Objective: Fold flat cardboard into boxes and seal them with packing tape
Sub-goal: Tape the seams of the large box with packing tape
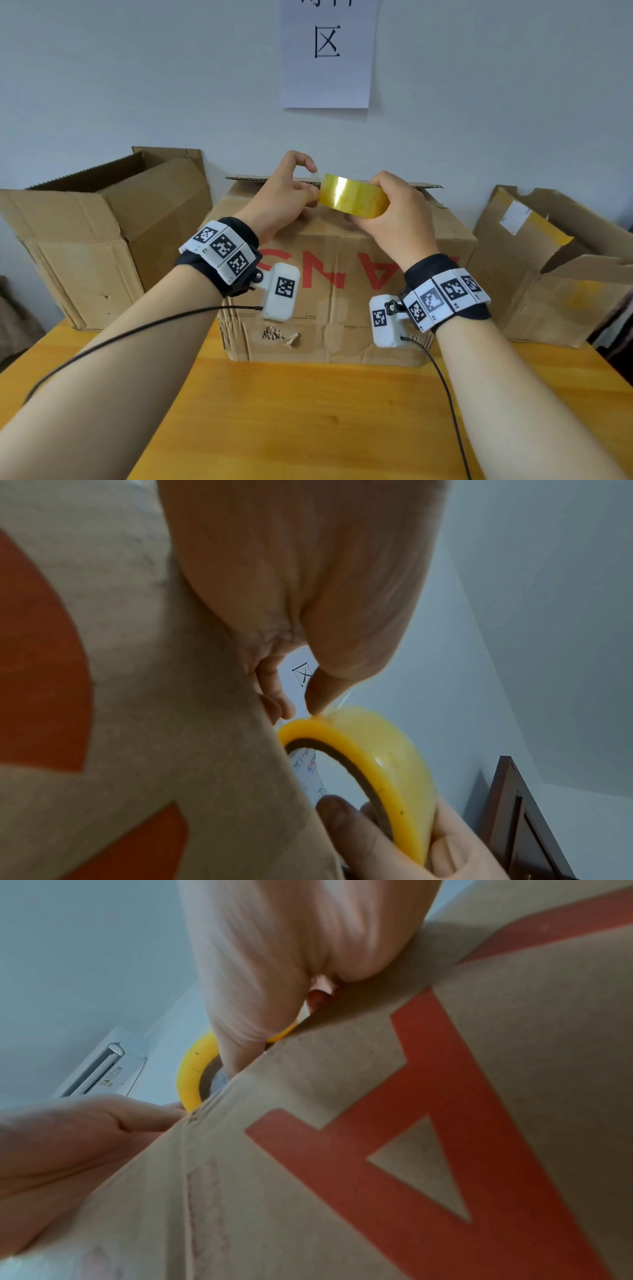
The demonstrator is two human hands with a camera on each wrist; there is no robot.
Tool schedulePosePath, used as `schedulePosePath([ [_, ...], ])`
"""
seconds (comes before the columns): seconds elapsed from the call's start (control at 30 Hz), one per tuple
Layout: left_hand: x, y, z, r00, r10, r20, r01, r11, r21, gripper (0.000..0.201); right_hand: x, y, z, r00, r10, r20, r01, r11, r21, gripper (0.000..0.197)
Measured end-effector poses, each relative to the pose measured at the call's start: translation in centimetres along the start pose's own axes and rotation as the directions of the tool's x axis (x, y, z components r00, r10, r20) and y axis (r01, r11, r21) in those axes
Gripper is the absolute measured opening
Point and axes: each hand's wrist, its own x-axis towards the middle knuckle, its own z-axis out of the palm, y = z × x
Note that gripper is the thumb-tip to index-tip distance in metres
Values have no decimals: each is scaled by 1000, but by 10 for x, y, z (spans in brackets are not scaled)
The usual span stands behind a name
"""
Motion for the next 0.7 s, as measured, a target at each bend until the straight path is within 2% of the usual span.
schedulePosePath([
  [0.53,2,-1,-1,999,-29,-25,28,999,-42,20,-1,0,-1,1000,15,-25,-15,1000,13,33],
  [0.7,5,-2,-1,999,-25,-21,25,1000,-7,17,-1,1,-2,1000,5,-23,-5,1000,21,34],
])
